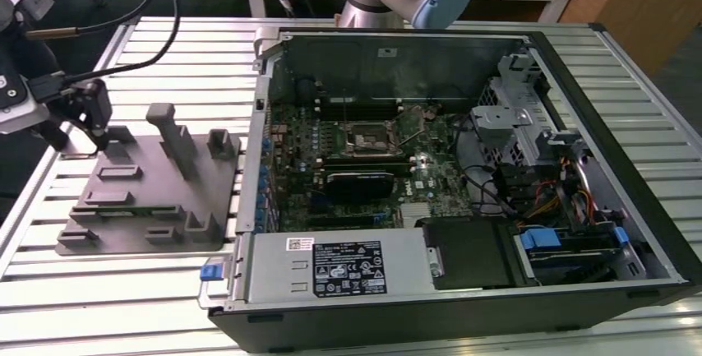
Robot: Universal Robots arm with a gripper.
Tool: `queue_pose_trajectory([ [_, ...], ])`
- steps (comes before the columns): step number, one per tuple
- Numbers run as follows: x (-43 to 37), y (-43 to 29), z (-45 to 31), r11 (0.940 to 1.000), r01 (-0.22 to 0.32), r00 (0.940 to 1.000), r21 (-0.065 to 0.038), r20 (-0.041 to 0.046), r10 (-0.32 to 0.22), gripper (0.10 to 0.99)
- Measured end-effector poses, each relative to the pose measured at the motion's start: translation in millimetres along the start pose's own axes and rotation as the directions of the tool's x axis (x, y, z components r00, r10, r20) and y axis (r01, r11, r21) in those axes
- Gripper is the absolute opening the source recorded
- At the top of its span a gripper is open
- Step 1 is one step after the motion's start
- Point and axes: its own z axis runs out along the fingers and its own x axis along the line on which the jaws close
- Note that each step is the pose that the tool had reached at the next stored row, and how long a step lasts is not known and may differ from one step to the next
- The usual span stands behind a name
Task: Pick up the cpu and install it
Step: 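Pick up the cpu and move it towards the insertion slot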
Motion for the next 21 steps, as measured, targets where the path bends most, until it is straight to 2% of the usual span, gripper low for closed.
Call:
queue_pose_trajectory([
  [21,-0.8,1.5,-37.2,1.0,0.001,0.9999,0.0,0.0167,-0.001,0.541],
])
